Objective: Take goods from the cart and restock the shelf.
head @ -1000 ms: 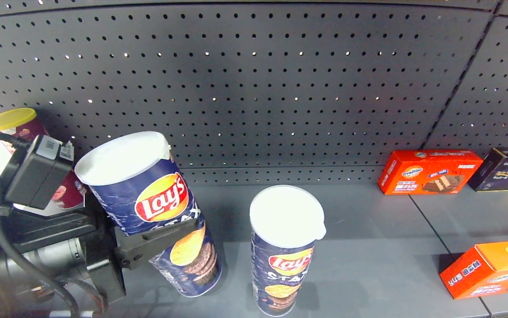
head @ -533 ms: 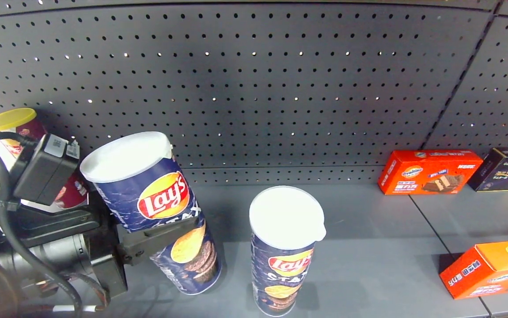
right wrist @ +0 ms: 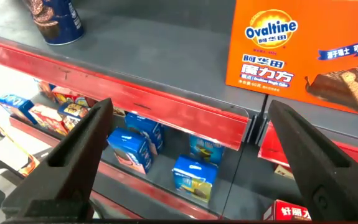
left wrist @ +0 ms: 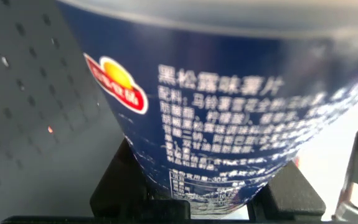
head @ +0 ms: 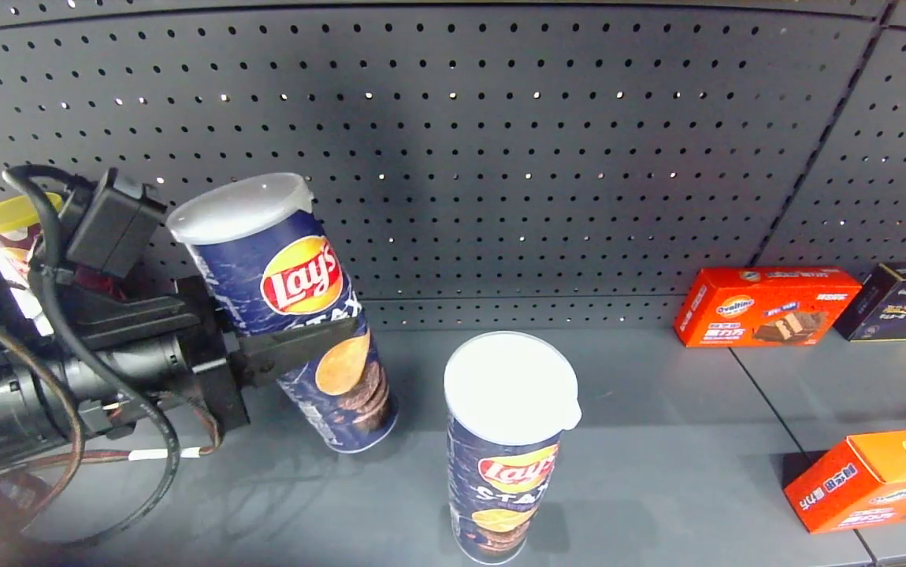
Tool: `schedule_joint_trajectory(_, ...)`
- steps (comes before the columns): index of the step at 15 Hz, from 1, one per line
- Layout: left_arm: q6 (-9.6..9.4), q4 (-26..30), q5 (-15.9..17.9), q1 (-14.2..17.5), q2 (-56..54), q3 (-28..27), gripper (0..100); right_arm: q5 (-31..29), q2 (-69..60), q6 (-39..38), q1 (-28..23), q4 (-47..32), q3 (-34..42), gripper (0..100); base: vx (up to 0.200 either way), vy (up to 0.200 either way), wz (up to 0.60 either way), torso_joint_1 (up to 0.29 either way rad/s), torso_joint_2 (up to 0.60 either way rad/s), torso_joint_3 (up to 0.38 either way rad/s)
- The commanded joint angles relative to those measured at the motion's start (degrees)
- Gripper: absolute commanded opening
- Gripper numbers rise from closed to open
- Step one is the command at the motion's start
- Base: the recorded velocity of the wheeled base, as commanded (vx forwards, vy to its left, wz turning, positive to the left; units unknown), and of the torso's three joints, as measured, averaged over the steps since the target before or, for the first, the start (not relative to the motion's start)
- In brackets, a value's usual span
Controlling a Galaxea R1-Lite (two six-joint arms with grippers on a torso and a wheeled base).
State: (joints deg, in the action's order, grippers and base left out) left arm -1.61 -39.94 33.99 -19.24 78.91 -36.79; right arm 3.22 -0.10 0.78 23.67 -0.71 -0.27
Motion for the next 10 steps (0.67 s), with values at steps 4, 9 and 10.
schedule_joint_trajectory(4, -1.82, 0.3, -1.6, -2.1, 7.5, -5.7, 0, 0.0, 0.1, 0.0, 0.1, 0.0, 0.0, 100, 0.000, 0.000, 0.00, 0.000, 0.00, 0.000)
schedule_joint_trajectory(9, -6.04, 4.7, -1.9, -1.9, 12.8, -13.5, 0, 0.0, 0.1, 0.0, 0.1, 0.0, 0.0, 100, 0.000, 0.000, 0.00, 0.000, 0.00, 0.000)
schedule_joint_trajectory(10, -7.09, 4.8, -1.9, -2.2, 15.0, -16.3, 0, 0.0, 0.1, 0.0, 0.1, 0.0, 0.0, 100, 0.000, 0.000, 0.00, 0.000, 0.00, 0.000)
